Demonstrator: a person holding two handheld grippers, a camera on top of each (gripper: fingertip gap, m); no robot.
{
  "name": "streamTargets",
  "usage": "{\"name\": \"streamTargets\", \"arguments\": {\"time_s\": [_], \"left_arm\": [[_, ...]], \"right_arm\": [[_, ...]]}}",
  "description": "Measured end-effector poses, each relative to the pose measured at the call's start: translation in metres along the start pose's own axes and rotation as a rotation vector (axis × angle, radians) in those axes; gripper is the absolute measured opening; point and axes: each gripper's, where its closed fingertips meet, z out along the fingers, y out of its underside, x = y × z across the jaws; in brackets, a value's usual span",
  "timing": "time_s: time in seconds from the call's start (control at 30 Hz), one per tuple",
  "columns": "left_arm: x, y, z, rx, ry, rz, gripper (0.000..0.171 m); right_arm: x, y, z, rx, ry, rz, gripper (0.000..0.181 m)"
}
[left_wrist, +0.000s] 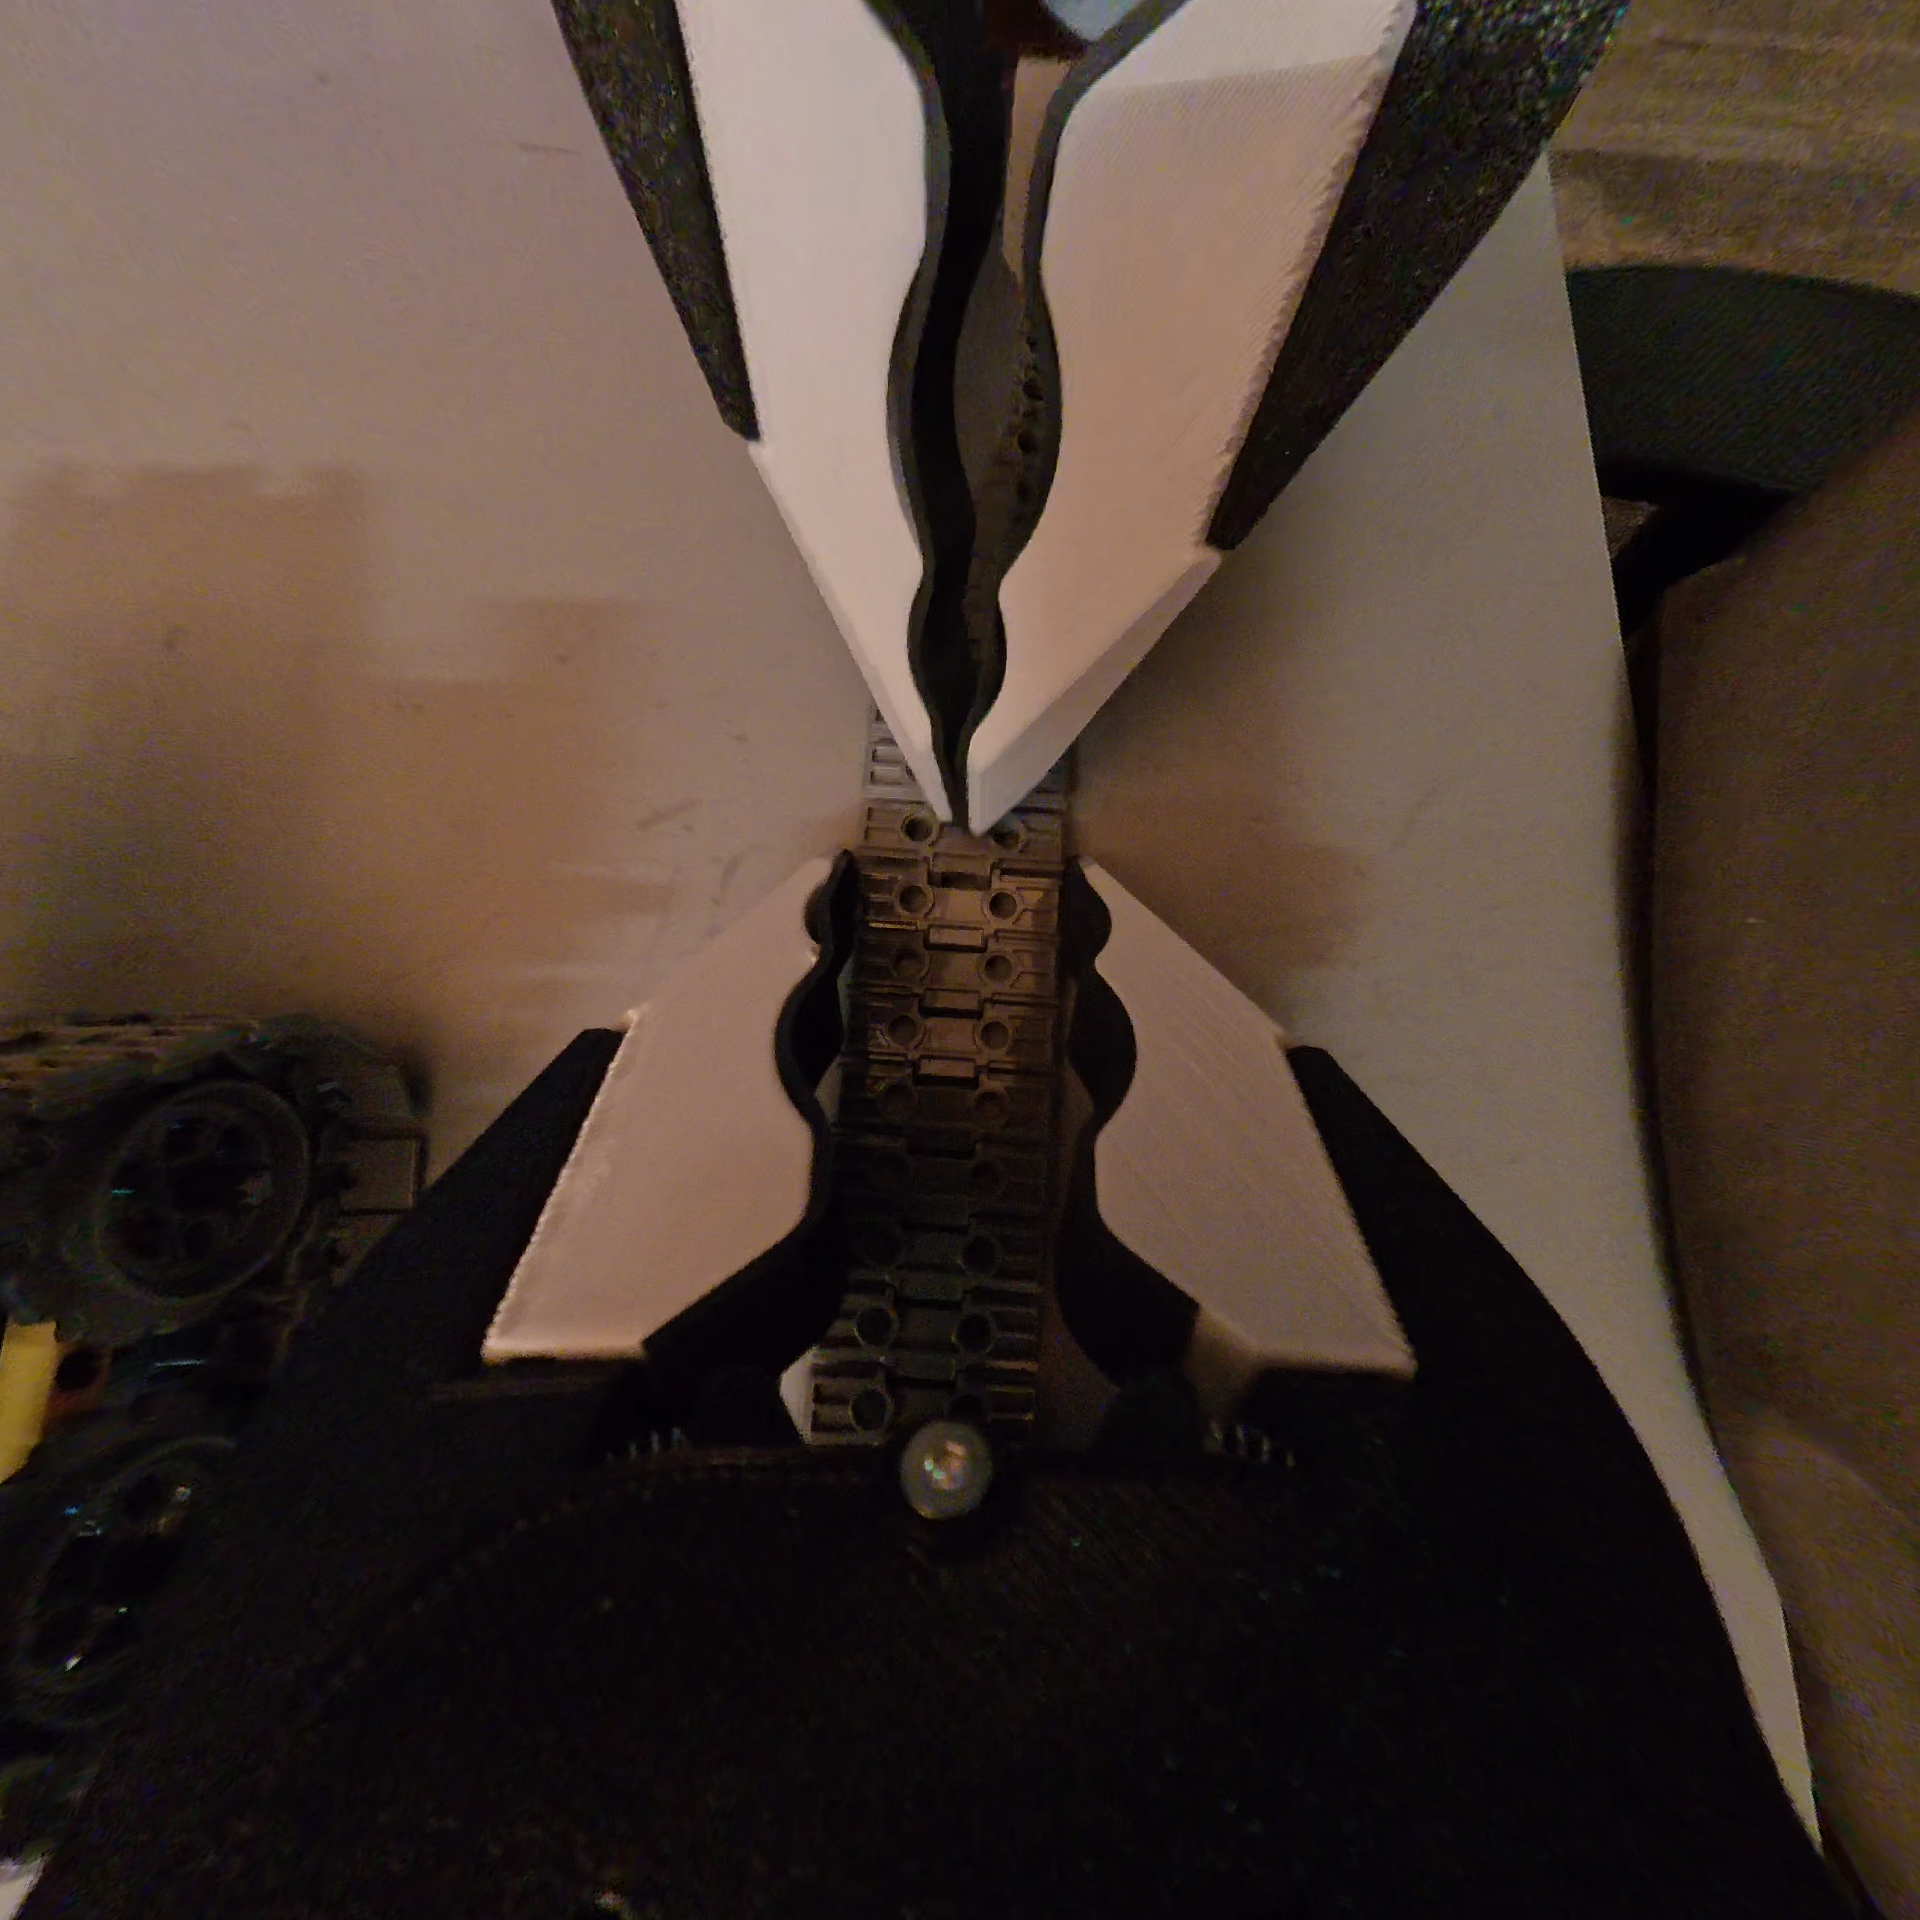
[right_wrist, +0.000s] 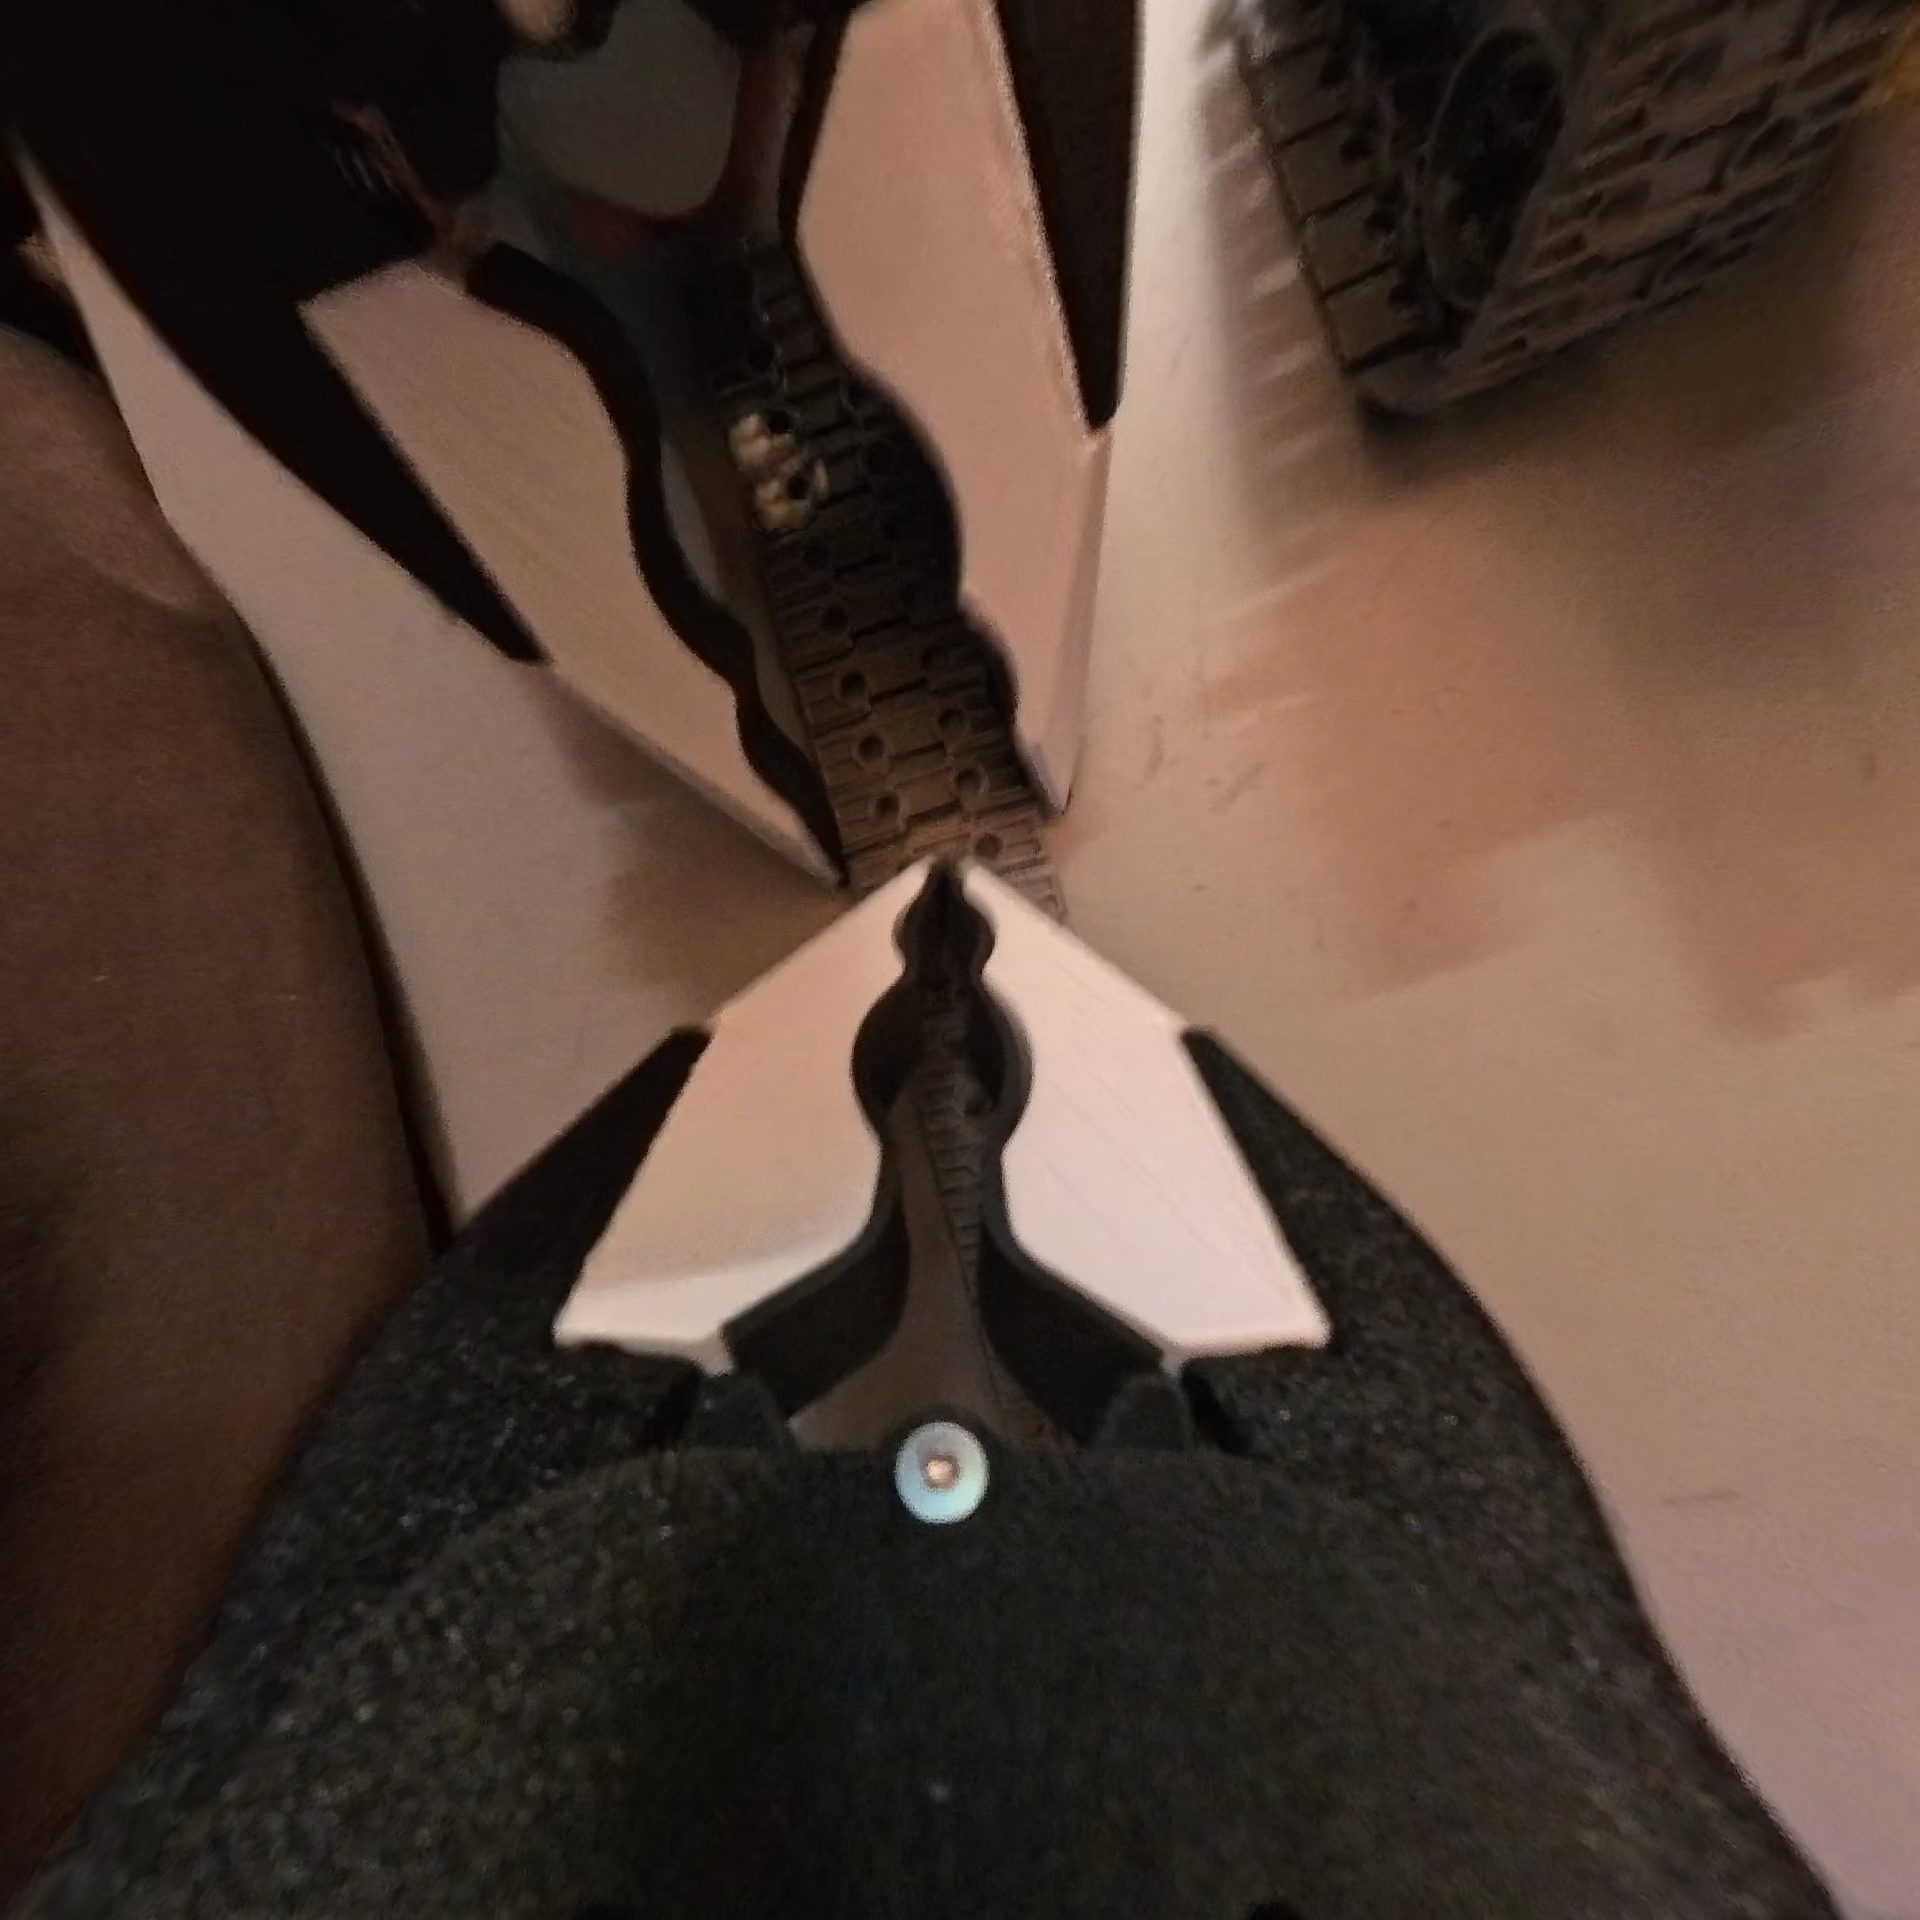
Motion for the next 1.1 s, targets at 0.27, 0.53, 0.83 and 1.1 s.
{"name": "streamTargets", "arguments": {"time_s": [0.27, 0.53, 0.83, 1.1], "left_arm": [[0.0, 0.001, 0.0, 0.007, 0.0, 0.007, 0.038], [0.0, 0.0, -0.001, 0.017, 0.009, -0.002, 0.038], [0.0, 0.0, -0.001, 0.013, 0.003, -0.003, 0.038], [0.0, 0.0, -0.001, 0.013, 0.022, -0.017, 0.037]], "right_arm": [[-0.001, -0.005, 0.002, 0.09, -0.027, 0.004, 0.0], [0.007, 0.001, -0.011, 0.138, 0.031, -0.006, 0.0], [0.004, 0.003, -0.006, 0.055, 0.053, -0.072, 0.0], [0.003, 0.003, -0.004, -0.036, 0.077, -0.107, 0.0]]}}
